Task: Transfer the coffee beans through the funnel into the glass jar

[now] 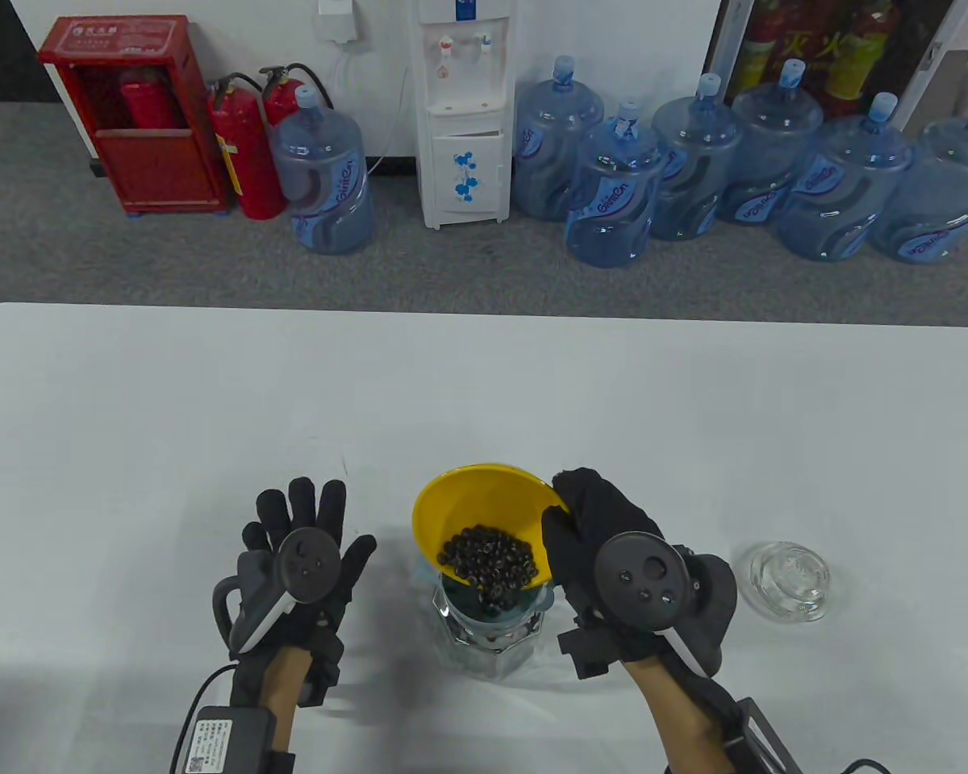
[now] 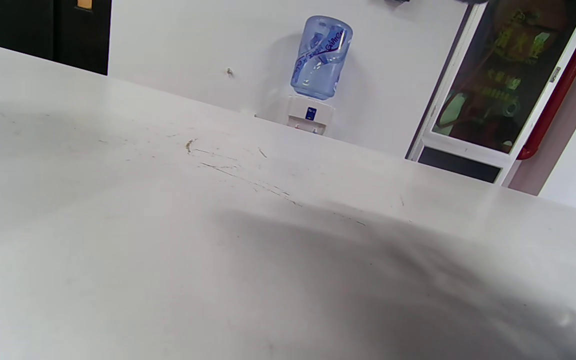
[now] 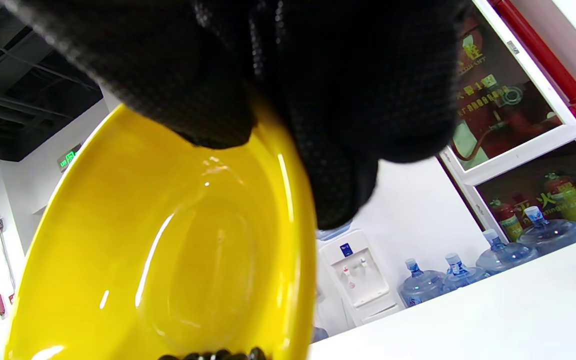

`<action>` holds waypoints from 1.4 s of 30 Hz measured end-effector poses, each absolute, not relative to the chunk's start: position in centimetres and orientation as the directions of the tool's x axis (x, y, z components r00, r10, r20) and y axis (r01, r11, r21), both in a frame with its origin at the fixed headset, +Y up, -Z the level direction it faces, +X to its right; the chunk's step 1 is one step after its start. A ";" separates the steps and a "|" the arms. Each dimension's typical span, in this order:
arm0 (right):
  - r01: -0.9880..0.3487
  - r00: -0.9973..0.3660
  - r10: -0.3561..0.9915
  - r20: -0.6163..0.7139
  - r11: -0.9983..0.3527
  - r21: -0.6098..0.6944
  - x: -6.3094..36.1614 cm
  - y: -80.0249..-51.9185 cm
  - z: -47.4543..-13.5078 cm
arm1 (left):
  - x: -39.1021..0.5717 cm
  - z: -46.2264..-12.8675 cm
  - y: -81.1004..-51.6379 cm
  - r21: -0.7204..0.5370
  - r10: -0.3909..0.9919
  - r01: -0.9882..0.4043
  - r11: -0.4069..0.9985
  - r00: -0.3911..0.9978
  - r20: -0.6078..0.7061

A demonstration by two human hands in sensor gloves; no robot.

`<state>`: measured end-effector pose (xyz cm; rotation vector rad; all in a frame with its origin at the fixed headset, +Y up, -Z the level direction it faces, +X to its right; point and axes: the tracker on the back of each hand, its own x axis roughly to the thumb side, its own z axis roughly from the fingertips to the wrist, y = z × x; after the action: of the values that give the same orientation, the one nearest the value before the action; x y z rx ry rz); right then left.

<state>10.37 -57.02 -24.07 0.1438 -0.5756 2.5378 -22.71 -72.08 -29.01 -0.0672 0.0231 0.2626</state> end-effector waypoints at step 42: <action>-0.592 -0.771 0.612 0.173 -0.591 -0.548 14.7 -55.1 -25.2 | -22.9 -28.9 -72.1 -0.084 0.262 -0.266 0.960 0.964 -0.049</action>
<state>14.71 -55.15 -25.18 -0.0439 -0.7842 2.3236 -22.93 -72.09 -28.92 -0.0899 0.0373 0.2677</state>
